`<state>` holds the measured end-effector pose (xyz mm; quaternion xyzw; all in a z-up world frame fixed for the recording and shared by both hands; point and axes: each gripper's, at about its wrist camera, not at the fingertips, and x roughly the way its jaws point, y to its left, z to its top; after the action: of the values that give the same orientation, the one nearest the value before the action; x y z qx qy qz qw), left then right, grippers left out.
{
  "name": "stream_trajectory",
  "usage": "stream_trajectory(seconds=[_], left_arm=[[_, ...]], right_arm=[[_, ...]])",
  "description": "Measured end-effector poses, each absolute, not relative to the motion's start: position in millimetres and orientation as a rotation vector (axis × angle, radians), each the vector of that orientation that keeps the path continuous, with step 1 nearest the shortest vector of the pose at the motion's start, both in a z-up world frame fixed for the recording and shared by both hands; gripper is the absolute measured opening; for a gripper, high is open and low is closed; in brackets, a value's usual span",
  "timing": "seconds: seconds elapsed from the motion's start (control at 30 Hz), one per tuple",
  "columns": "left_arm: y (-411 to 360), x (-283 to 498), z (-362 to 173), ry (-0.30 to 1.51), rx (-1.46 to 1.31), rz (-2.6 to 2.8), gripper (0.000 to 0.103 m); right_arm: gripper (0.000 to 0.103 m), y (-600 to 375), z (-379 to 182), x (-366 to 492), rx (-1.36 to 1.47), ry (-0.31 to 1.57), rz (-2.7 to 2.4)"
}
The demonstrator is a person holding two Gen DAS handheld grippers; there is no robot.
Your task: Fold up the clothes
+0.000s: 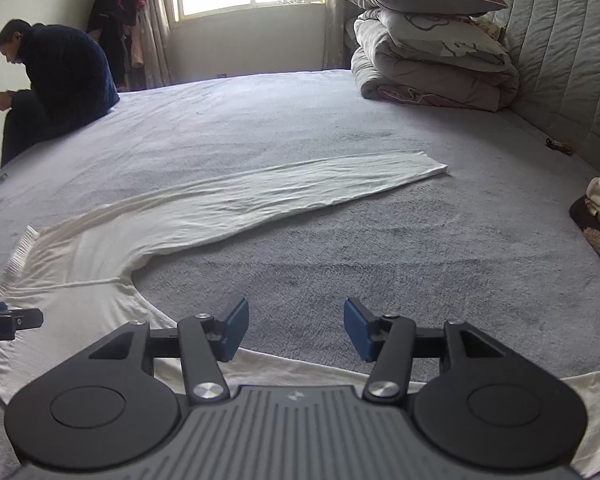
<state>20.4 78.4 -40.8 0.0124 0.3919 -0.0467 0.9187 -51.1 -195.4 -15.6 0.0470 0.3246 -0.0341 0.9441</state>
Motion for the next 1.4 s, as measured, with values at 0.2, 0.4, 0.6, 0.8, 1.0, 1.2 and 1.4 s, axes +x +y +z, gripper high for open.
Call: stream_trajectory(seconds=[0.2,0.4,0.6,0.8,1.0,1.2,1.4], left_arm=[[73.9,33.6,-48.7,0.851,0.005,-0.075,0.079],[79.1,42.6,-56.5,0.888,-0.013,-0.031,0.082],[88.1,45.9,-59.6,0.895,-0.016,-0.004,0.083],[92.4,47.0,-61.6,0.891,-0.003,0.009,0.085],[94.2,49.3,-62.1,0.89,-0.007,0.014,0.085],[95.4,50.1,-58.6,0.888,-0.042,0.024,0.086],[92.3,54.3,-52.0,0.873,-0.073,0.013,0.086]], right_arm=[[0.058,-199.5,-23.3,-44.8,0.131,0.684,-0.096],[0.059,-198.4,-31.5,-38.4,0.128,0.698,-0.104],[0.06,-191.5,-37.8,-32.9,0.102,0.718,-0.083],[0.06,-188.8,-45.4,-29.2,0.075,0.738,-0.079],[0.06,-193.5,-50.3,-26.9,0.087,0.759,-0.085],[0.061,-200.1,-51.7,-27.1,0.107,0.755,-0.103],[0.061,-204.0,-54.1,-27.3,0.106,0.749,-0.125]])
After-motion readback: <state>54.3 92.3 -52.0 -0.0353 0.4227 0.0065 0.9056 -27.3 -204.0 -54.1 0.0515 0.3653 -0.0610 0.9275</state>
